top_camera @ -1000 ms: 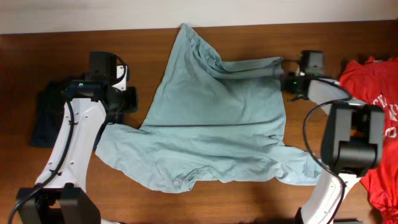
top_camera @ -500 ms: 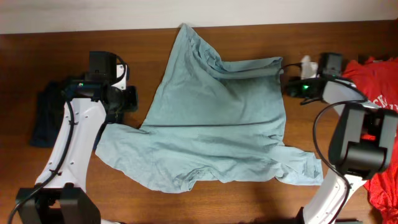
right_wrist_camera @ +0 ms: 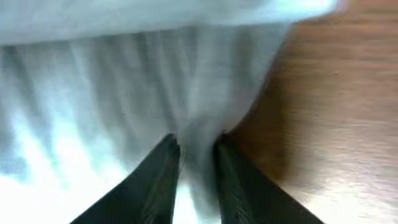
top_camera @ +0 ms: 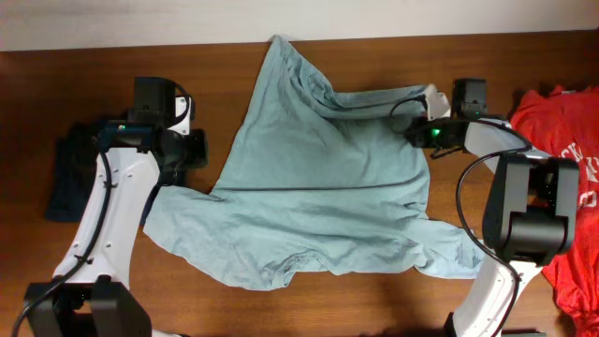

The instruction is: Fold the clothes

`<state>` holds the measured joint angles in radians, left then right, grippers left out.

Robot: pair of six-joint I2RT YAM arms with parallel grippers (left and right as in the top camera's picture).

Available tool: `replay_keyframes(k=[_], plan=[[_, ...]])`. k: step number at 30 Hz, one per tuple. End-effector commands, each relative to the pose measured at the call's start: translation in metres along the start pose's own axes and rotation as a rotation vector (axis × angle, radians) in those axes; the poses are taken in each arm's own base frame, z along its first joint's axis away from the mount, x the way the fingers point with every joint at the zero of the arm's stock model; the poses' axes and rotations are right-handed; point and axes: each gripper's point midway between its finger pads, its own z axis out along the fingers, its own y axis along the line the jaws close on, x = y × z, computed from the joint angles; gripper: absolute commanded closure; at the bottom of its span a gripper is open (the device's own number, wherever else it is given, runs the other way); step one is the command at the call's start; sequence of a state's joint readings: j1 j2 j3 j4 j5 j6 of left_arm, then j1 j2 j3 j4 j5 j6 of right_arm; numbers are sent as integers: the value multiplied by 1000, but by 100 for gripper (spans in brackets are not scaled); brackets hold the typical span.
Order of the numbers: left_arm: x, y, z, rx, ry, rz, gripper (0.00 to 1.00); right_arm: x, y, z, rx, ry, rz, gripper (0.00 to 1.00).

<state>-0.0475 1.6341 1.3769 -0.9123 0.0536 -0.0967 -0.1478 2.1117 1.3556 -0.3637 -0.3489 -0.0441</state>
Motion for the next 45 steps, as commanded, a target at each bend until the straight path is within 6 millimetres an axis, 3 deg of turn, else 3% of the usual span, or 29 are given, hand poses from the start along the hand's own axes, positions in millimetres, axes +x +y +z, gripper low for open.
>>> replay_keyframes(k=[1, 5, 8, 10, 11, 13, 14, 15, 17, 19, 25, 33, 37, 45], plan=[[-6, -4, -8, 16, -29, 19, 59, 22, -77, -7, 363, 35, 209, 80], [-6, -4, -8, 16, -29, 19, 59, 41, -130, -32, 554, 47, 374, 82], [-7, -4, -8, 17, -33, 19, 59, 76, -172, -63, 737, 77, 619, 82], [-8, -4, -8, 18, -36, 19, 59, 99, -188, -76, 770, 102, 768, 86], [-9, -4, -8, 17, -39, 19, 59, 101, -189, -74, 718, 109, 793, 87], [-10, -4, -8, 18, -44, 19, 59, 86, -178, -60, 527, 101, 715, 83], [-11, -4, -8, 18, -47, 20, 59, 69, -161, -49, 368, 80, 608, 76], [-11, -4, -8, 18, -49, 20, 59, 53, -141, -42, 214, 51, 501, 62], [-12, -4, -8, 19, -51, 20, 59, 34, -111, -36, 35, 5, 405, 55], [-12, -4, -8, 18, -51, 20, 59, 29, -96, -33, -17, 0, 385, 52], [-12, -4, -8, 19, -50, 20, 59, 29, -31, -15, -148, 52, 111, 42], [-11, -4, -8, 19, -50, 20, 59, 32, 15, 2, -173, 94, 6, 42], [-10, -4, -8, 19, -44, 20, 59, 30, 11, 4, -129, 93, 29, 65], [-9, -4, -8, 18, -42, 19, 59, 29, -66, -8, 261, 73, 250, 95]])
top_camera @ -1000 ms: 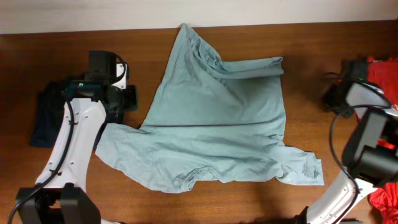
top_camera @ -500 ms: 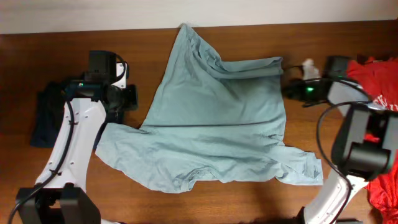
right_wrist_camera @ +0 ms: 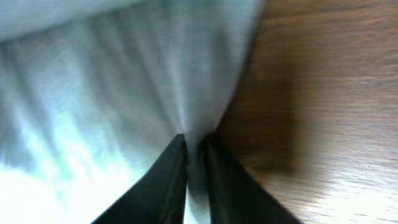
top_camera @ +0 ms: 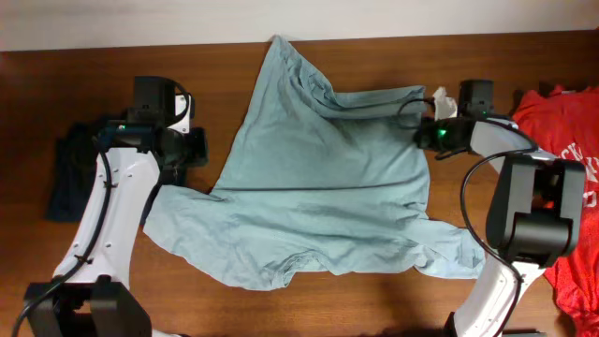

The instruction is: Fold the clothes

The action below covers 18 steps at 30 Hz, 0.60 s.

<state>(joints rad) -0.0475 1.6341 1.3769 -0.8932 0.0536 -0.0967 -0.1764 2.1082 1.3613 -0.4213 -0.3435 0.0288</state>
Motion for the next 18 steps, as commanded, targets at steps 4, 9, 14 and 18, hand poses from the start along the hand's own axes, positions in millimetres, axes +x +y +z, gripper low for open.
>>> replay_keyframes(k=[4, 9, 14, 18], plan=[[-5, -4, -8, 17, -24, 18, 59, 13, -81, -10, 278, 5, 247, 96], [-5, -4, -8, 17, -24, 18, 59, 30, -130, -30, 355, -1, 516, 96], [-5, -4, -8, 17, -25, 18, 58, 67, -172, -54, 473, 49, 775, 96], [-5, -8, -8, 39, -22, 21, 49, 88, -190, -67, 556, 87, 865, 96]])
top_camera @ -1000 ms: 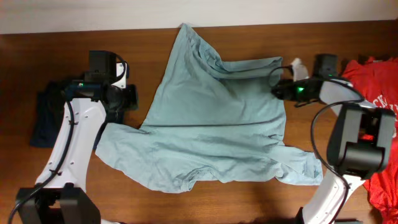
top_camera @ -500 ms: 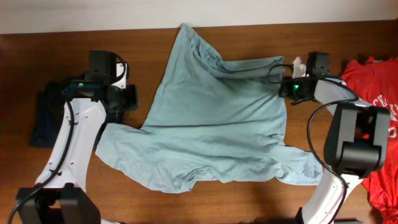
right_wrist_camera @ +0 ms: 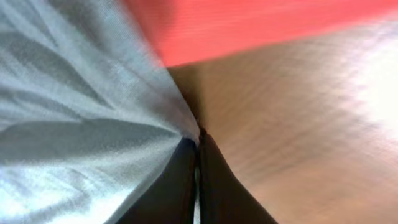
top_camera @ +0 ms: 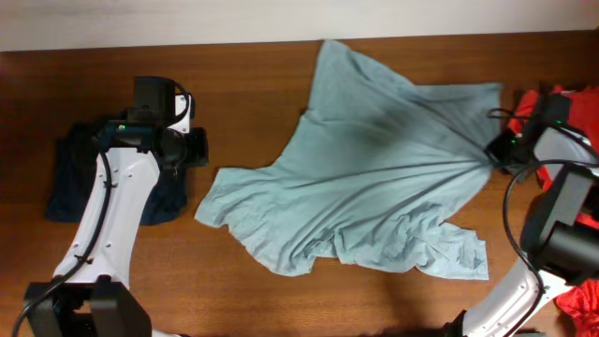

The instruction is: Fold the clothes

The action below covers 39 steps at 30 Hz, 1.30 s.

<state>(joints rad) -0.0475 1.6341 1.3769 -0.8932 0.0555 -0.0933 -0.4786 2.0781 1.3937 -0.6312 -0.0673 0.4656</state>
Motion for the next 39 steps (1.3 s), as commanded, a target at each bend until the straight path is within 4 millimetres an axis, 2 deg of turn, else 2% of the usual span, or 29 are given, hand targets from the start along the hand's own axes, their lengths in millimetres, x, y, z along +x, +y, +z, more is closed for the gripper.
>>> replay_keyframes(k=[1, 4, 5, 8, 9, 10, 12, 14, 18, 24, 28, 34, 36, 39], plan=[[-4, -11, -8, 52, -21, 19, 49, 20, -49, 22, 191, 52, 112, 96], [-2, -19, -9, 96, -9, 19, 44, 22, -47, 19, 181, 62, 114, 95], [1, -20, -8, 105, 3, 18, 44, 22, -47, 16, 179, 61, 114, 89], [15, -24, -4, 131, 60, 12, 41, 18, -43, 4, 166, 39, 113, 53], [26, -24, 3, 134, 96, 8, 38, 13, -41, -5, 155, 19, 114, 30], [32, -23, 10, 133, 115, 6, 36, 10, -38, -13, 144, 0, 113, 13], [44, -22, 27, 134, 142, 4, 36, 2, -33, -29, 119, -37, 113, 6], [50, -24, 46, 154, 153, 3, 36, -3, -21, -47, 59, -63, 111, 5], [49, -27, 74, 168, 137, 59, 36, -6, 7, -84, -88, -98, 71, 7], [57, -41, 99, 186, 162, 214, 37, -5, 32, -130, -190, -166, 0, 7], [68, -44, 123, 157, 204, 280, 37, 2, 44, -144, -236, -168, -45, 8], [87, -37, 157, 109, 274, 291, 39, 18, 64, -146, -282, -140, -168, 10], [89, -36, 163, 109, 282, 291, 55, 21, 67, -146, -284, -134, -181, 10], [88, -36, 168, 108, 272, 292, 96, 26, 73, -146, -289, -130, -199, 11]])
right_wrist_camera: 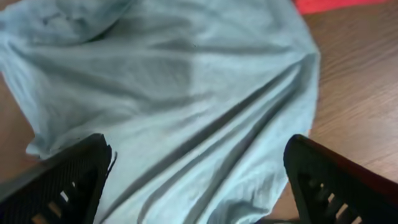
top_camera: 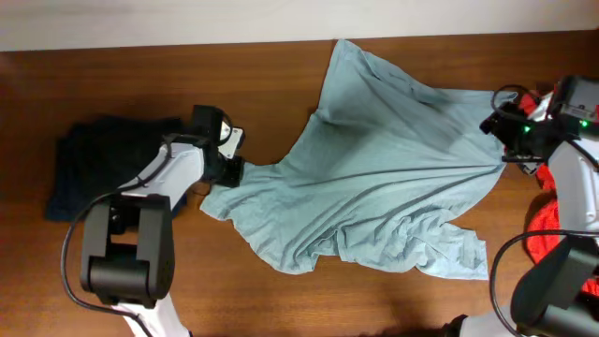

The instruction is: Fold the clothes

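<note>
A light blue-green shirt [top_camera: 393, 187] lies rumpled and spread over the middle and right of the wooden table [top_camera: 262, 84]. My right gripper [top_camera: 498, 126] hovers over its right edge. In the right wrist view the right gripper [right_wrist_camera: 199, 186] is open, its fingers [right_wrist_camera: 62, 180] wide apart above the shirt [right_wrist_camera: 186, 93] with nothing between them. My left gripper [top_camera: 231, 159] is at the shirt's left corner, touching or just above the cloth. The overhead view does not show how its jaws stand.
A red garment [top_camera: 552, 234] lies at the table's right edge under the right arm, its edge showing in the wrist view [right_wrist_camera: 336, 5]. A dark navy garment [top_camera: 84, 168] lies at the far left. Bare wood [right_wrist_camera: 367, 93] borders the shirt's right side.
My right gripper was shut on the shirt's right edge and is now open above it. My left gripper has moved right, from beside the navy garment to the shirt's left corner.
My right gripper was shut on the shirt's upper right part while the shirt lay in the middle. Then the shirt lay farther right, still held, beside the red garment. Now the right gripper is open and the left gripper is at the left corner.
</note>
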`<state>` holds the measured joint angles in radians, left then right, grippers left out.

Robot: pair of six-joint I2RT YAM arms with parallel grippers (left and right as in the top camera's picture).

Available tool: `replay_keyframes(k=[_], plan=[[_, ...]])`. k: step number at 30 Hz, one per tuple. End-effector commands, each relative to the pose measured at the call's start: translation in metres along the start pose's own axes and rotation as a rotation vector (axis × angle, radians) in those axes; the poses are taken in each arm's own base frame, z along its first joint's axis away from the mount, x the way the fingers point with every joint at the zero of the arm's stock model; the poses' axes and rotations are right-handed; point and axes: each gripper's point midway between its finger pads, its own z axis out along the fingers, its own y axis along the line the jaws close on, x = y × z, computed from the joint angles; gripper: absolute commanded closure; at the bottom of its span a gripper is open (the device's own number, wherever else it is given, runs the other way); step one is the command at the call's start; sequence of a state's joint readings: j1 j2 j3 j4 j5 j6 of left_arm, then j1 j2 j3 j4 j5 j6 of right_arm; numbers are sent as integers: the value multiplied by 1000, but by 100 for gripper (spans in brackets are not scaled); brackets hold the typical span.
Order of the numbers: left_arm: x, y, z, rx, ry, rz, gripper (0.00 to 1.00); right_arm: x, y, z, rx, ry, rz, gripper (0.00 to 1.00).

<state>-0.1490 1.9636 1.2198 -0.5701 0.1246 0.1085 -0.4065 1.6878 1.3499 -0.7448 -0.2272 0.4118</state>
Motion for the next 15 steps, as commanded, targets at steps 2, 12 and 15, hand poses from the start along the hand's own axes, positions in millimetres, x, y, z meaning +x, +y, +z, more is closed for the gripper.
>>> replay_keyframes(k=[2, 12, 15], plan=[[20, 0, 30, 6, 64, 9, 99, 4, 16, -5, -32, -2, -52, 12], [-84, 58, 8, -104, -375, -126, 100, 13, 31, -2, -43, 13, -93, 17], [-110, 88, -6, -142, -520, -191, 99, 17, 37, 0, -43, 17, -110, 17]])
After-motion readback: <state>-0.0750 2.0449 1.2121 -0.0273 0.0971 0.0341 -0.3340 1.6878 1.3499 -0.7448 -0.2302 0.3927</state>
